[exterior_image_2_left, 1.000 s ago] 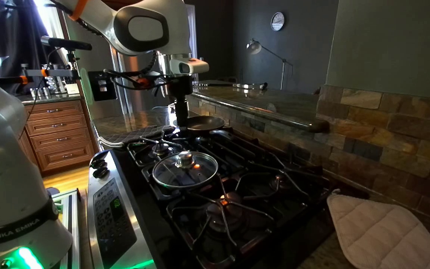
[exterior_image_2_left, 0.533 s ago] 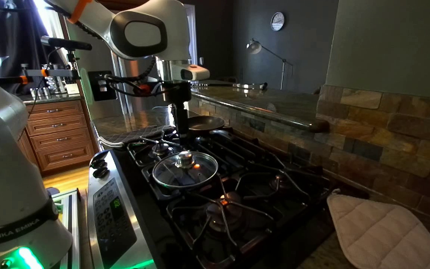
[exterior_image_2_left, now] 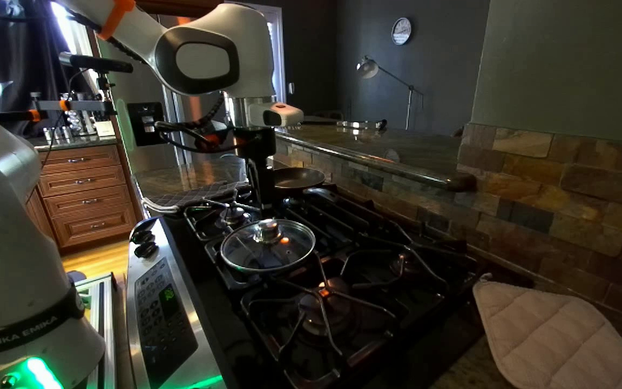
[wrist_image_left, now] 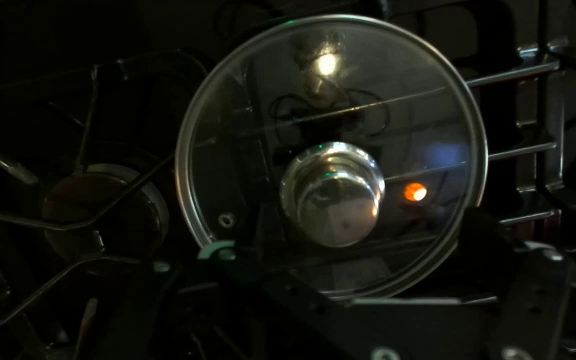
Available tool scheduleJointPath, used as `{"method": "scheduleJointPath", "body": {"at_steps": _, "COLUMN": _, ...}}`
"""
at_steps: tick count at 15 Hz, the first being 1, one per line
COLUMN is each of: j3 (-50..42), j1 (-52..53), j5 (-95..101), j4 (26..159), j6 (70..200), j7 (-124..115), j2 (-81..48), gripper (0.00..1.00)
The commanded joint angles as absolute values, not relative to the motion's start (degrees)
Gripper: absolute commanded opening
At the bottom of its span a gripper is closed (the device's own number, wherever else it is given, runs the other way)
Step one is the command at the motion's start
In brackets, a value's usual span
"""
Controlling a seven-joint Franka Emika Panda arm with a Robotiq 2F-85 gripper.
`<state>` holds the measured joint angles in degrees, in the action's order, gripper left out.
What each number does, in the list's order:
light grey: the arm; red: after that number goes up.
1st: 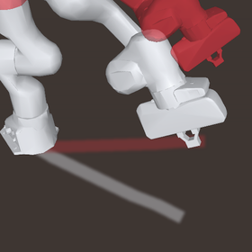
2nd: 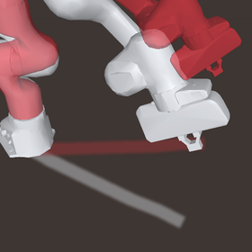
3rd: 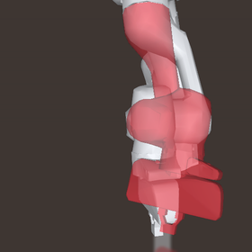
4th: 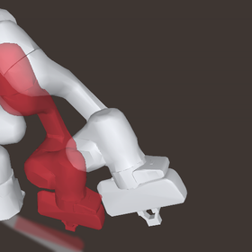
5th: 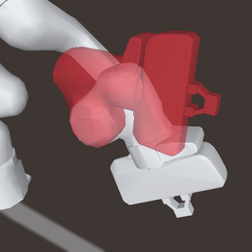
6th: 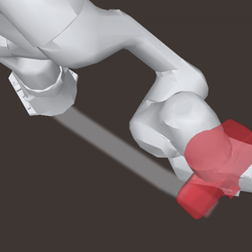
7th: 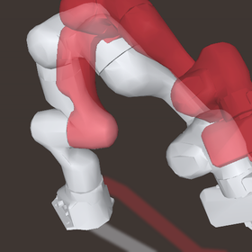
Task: Take the lid off the pot, then move the pot backwards, then put the lid on it
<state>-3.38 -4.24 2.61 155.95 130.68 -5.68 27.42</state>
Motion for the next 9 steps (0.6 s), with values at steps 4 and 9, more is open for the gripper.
{"method": "scheduleJointPath", "body": {"at_steps": 4, "j3": -2.9, "j1": -4.9, "j5": 2.3, "j4": 156.2, "j6": 131.2, "j7": -5.6, "j2": 26.9, "gripper": 1.00}}
{"method": "scheduleJointPath", "body": {"at_steps": 9, "j3": -3.3, "j1": -4.9, "j5": 1.6, "j4": 155.9, "j6": 131.6, "j7": -5.6, "j2": 25.2, "gripper": 1.00}}
